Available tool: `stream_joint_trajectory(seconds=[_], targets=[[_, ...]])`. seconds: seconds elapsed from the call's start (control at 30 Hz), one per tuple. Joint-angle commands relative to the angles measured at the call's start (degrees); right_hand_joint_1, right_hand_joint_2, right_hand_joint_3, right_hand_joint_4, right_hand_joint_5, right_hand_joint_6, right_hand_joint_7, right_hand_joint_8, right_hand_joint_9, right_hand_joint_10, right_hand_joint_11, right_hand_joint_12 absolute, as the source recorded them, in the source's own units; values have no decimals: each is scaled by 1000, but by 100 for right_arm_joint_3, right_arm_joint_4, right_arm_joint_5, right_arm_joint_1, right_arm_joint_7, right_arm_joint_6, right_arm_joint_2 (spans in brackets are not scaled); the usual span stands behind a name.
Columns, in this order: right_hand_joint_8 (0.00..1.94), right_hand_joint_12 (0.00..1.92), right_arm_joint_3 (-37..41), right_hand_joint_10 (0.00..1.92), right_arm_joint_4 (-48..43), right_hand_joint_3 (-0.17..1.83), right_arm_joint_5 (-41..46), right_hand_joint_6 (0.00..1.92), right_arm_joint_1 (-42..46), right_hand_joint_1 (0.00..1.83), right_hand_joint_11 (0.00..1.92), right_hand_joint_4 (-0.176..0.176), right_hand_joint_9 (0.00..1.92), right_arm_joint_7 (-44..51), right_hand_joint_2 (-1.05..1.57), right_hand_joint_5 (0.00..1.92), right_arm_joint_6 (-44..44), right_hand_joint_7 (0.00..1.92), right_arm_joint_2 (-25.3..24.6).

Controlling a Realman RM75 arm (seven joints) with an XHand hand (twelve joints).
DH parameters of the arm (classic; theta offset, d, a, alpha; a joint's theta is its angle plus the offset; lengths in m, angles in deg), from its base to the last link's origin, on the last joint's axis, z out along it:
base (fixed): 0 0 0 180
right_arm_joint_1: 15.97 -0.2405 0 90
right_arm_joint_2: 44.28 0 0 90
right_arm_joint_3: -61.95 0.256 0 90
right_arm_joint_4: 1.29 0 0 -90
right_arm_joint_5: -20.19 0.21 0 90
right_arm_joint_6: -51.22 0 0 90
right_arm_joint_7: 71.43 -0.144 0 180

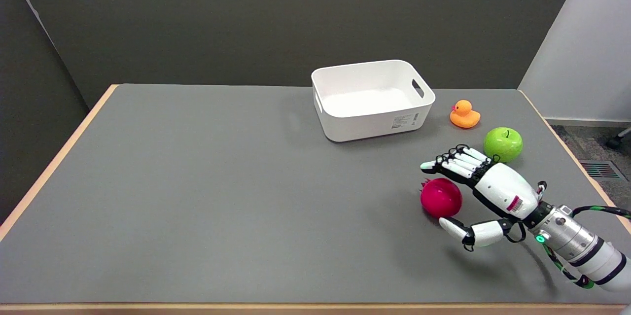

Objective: Pick up the pomegranate.

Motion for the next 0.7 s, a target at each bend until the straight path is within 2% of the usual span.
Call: stream_joint_trajectory(seconds=[0.03,0.7], targets=[[463,1217,-143,763,126,964,-88,532,-192,420,116,78,259,92,598,255,68,380,37],[461,1218,-515,762,844,964,-88,534,-856,419,119,80,259,-27,597,257,308,379,133]])
